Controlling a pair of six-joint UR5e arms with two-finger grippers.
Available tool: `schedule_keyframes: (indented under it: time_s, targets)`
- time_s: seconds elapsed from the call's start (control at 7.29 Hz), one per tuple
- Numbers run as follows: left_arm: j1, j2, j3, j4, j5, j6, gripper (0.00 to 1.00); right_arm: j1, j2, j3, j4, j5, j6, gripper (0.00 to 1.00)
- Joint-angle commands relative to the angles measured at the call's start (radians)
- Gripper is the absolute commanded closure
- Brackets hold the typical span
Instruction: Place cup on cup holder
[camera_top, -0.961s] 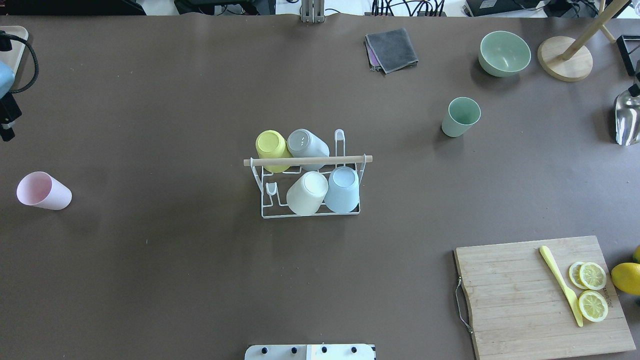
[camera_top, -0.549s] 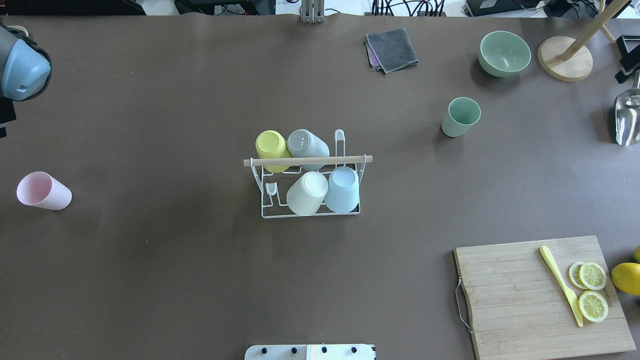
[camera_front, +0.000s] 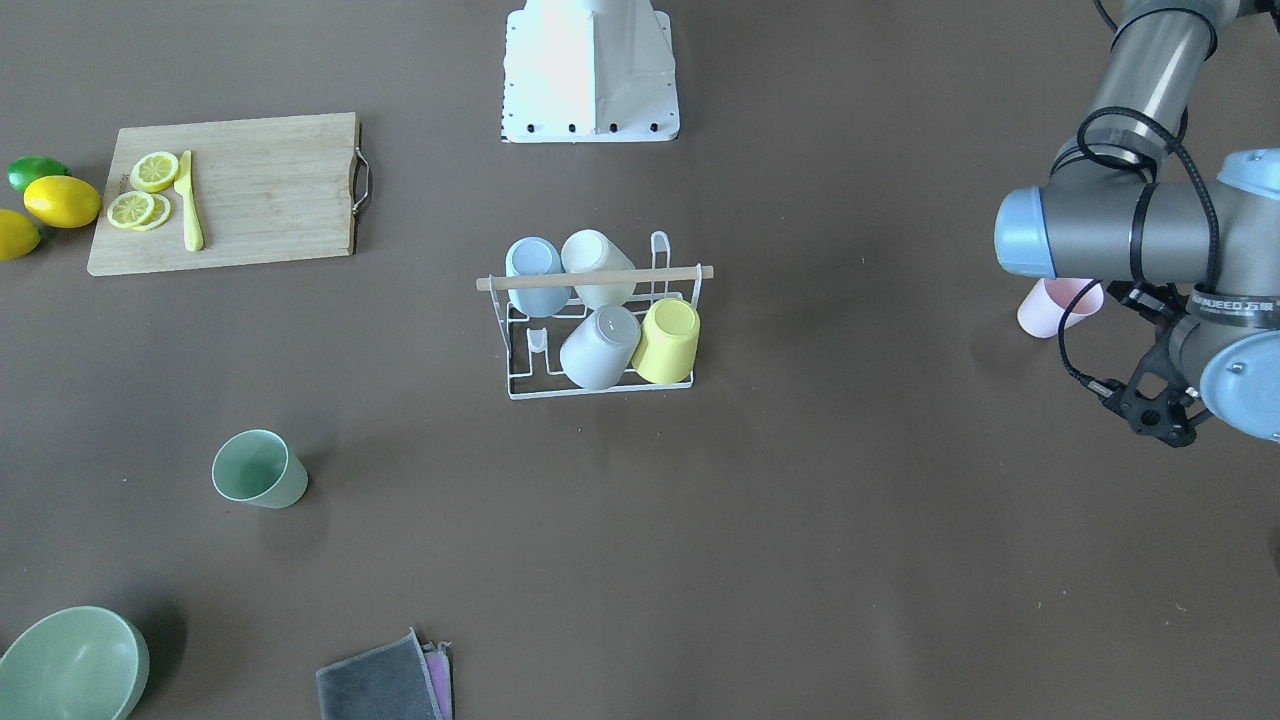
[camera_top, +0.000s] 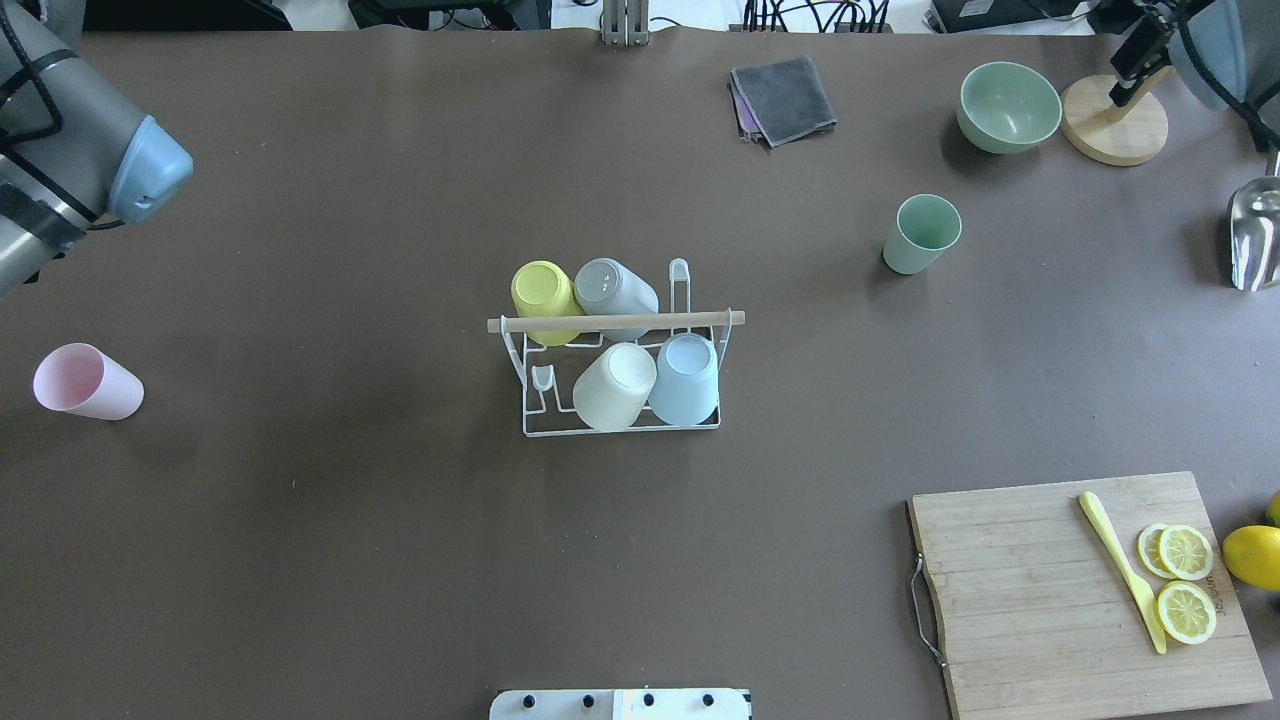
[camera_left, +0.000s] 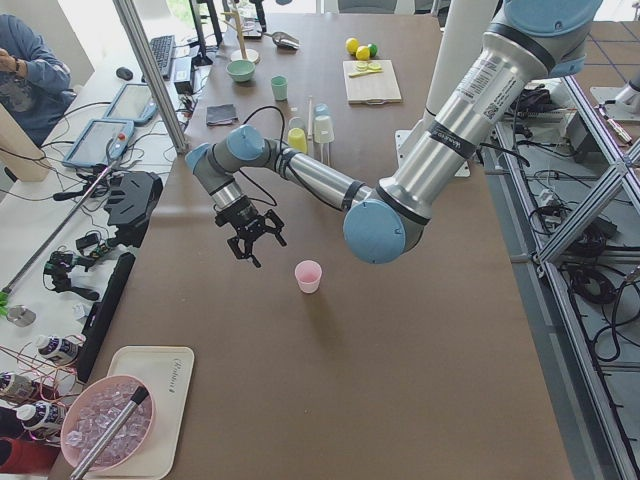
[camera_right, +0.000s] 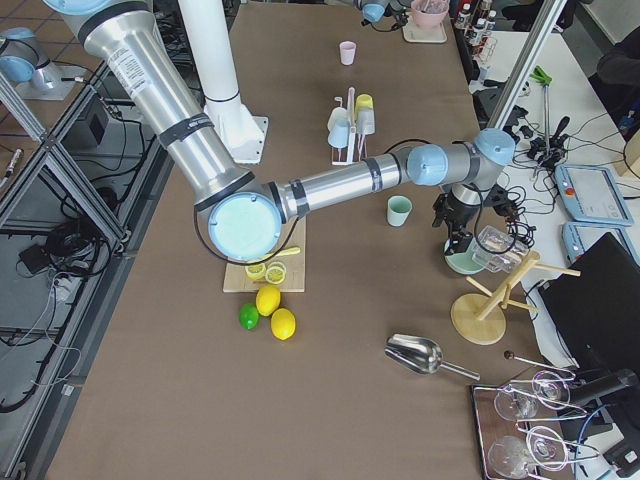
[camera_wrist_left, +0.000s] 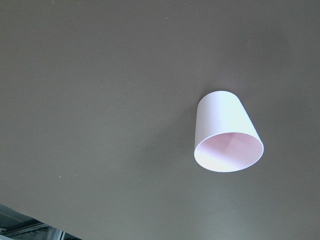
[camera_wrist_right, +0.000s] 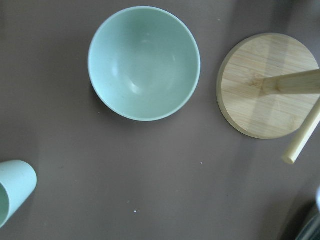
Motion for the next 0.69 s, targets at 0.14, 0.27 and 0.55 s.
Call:
schedule_keyframes:
  time_s: [0.14, 0.27, 0.55]
  targets:
    - [0.031, -0.014, 0.111, -0.046, -0.022, 0.052, 0.01, -0.069, 0.095, -0.061, 0.0, 0.04, 0.068, 0.0]
    - [0.032, -0.02, 0.143, -0.046, -0.053, 0.052, 0.02, -0.074, 0.084, -0.047, 0.003, 0.038, 0.094, 0.0]
    - [0.032, -0.028, 0.2, -0.07, -0.144, 0.051, 0.02, -0.052, 0.011, 0.046, -0.003, 0.04, 0.093, 0.0]
